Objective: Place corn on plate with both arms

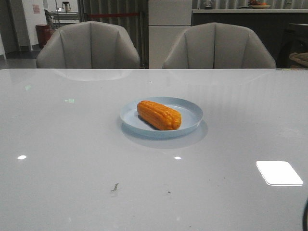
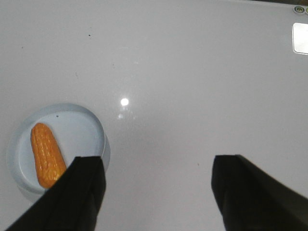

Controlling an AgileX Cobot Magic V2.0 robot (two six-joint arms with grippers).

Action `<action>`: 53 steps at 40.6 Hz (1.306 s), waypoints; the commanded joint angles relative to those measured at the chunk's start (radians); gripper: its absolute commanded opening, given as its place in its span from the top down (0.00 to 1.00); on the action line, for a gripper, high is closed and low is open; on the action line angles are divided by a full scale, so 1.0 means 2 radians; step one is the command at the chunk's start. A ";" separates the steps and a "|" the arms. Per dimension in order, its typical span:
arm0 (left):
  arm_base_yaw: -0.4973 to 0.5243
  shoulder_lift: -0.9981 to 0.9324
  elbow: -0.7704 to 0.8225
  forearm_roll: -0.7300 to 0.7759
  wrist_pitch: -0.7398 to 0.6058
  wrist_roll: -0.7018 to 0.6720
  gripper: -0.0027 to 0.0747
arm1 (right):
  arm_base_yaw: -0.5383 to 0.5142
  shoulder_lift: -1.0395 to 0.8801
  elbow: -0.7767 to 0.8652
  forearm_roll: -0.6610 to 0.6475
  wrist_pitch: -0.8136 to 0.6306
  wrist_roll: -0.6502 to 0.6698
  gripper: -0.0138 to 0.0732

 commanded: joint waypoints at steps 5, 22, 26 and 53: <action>0.000 -0.007 -0.015 -0.013 -0.034 -0.001 0.39 | -0.003 -0.149 0.175 -0.003 -0.109 0.015 0.18; 0.000 -0.007 -0.015 -0.013 -0.034 -0.001 0.39 | -0.003 -0.346 0.378 -0.003 -0.112 0.023 0.18; 0.000 -0.007 -0.015 -0.013 -0.034 -0.001 0.39 | -0.003 -0.365 0.382 -0.003 -0.107 0.023 0.18; 0.000 -0.007 -0.015 -0.013 -0.019 -0.001 0.84 | -0.003 -0.370 0.382 -0.002 -0.101 0.023 0.18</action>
